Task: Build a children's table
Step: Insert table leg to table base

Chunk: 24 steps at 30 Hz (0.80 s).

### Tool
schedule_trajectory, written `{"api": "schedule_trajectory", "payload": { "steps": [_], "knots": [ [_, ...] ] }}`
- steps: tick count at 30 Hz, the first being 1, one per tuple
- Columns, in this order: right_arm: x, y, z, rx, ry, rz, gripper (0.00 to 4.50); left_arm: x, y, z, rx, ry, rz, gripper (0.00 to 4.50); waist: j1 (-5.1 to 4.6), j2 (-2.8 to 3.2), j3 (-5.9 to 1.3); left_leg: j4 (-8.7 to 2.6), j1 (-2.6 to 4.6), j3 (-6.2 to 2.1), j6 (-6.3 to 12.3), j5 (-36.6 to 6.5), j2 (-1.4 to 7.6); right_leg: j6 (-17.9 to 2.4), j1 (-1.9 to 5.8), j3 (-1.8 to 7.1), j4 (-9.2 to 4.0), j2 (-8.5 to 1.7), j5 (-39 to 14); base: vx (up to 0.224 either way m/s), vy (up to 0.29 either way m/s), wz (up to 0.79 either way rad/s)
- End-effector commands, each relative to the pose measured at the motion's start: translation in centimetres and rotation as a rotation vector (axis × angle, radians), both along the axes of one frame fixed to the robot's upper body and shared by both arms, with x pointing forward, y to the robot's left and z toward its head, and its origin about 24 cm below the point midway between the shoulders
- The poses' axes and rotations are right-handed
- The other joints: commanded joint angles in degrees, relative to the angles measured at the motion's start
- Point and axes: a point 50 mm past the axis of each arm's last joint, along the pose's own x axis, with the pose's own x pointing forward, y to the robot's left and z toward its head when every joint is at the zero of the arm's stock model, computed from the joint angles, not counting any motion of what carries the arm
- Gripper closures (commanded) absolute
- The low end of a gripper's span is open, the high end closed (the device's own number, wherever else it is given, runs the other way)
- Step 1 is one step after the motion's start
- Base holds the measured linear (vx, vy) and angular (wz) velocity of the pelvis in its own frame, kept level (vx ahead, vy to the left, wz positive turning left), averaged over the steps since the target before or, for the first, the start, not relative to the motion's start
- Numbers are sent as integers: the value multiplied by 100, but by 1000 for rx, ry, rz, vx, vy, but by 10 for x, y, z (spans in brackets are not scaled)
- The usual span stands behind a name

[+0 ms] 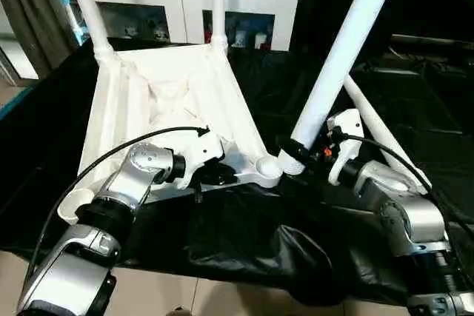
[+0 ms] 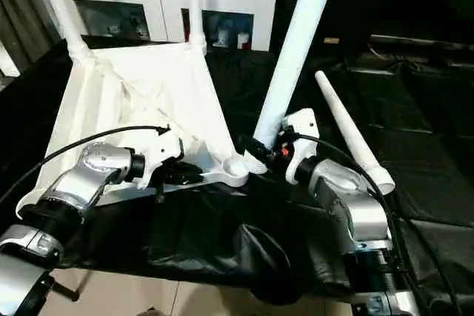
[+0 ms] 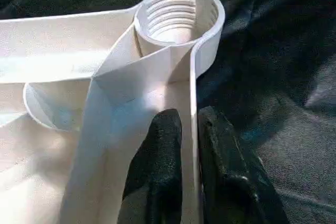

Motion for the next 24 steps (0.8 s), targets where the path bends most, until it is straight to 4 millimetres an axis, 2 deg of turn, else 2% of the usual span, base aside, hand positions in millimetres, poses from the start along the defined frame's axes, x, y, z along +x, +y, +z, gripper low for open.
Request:
{"api": "schedule_trajectory", "payload": {
  "steps": [1, 6, 10, 12, 16, 18, 20, 21, 24],
  "knots": [
    [4, 2, 6, 11, -26, 6, 258, 2, 10, 1, 27, -15, 33, 374, 33, -28, -410, -392, -4, -70, 239, -771, 208, -746, 366, 338, -425, -541, -1740, 0, 0, 0],
    [6, 5, 7, 18, -29, 11, 258, 0, 13, 0, 44, 10, 20, 371, 28, -14, -399, -399, 22, -65, 202, -844, 205, -669, 338, 338, -467, -537, -2000, 0, 0, 0],
    [7, 6, 7, 19, -28, 15, 258, -2, 13, -1, 46, 17, -2, 371, 27, -19, -404, -405, 19, -69, 198, -826, 219, -689, 337, 341, -449, -539, -1914, 0, 0, 0],
    [8, 7, 7, 20, -26, 20, 258, -3, 12, -1, 44, 19, -9, 399, 28, -27, -405, -403, 11, -68, 200, -786, 214, -715, 343, 345, -435, -542, -1840, 0, 0, 0],
    [12, 13, 8, 17, -15, 45, 258, -3, 8, -2, 37, 15, -14, 409, 25, -25, -415, -399, 2, -67, 221, -688, 220, -793, 349, 352, -402, -544, -1609, 0, 0, 0],
    [17, 18, 5, -7, 3, 66, 258, -3, 5, -2, 33, 13, -16, 444, 5, -26, -418, -394, -2, -61, 218, -696, 216, -875, 352, 346, -398, -538, -1561, 0, 0, 0],
    [19, 20, 4, -12, 8, 69, 258, -3, 4, -2, 30, 12, -18, 450, 12, -19, -417, -394, 3, -62, 217, -710, 219, -874, 354, 351, -397, -547, -1570, 0, 0, 0],
    [22, 23, 3, -7, 19, 75, 258, -3, 2, -3, 24, 13, -23, 450, 7, -43, -422, -393, 5, -58, 222, -691, 221, -881, 350, 354, -388, -545, -1540, 0, 0, 0],
    [26, 28, 0, -10, 35, 89, 258, -4, 2, -3, 23, 14, -27, 450, 0, -27, -423, -393, 3, -62, 214, -670, 227, -920, 347, 355, -376, -548, -1490, 0, 0, 0]
  ]
}}
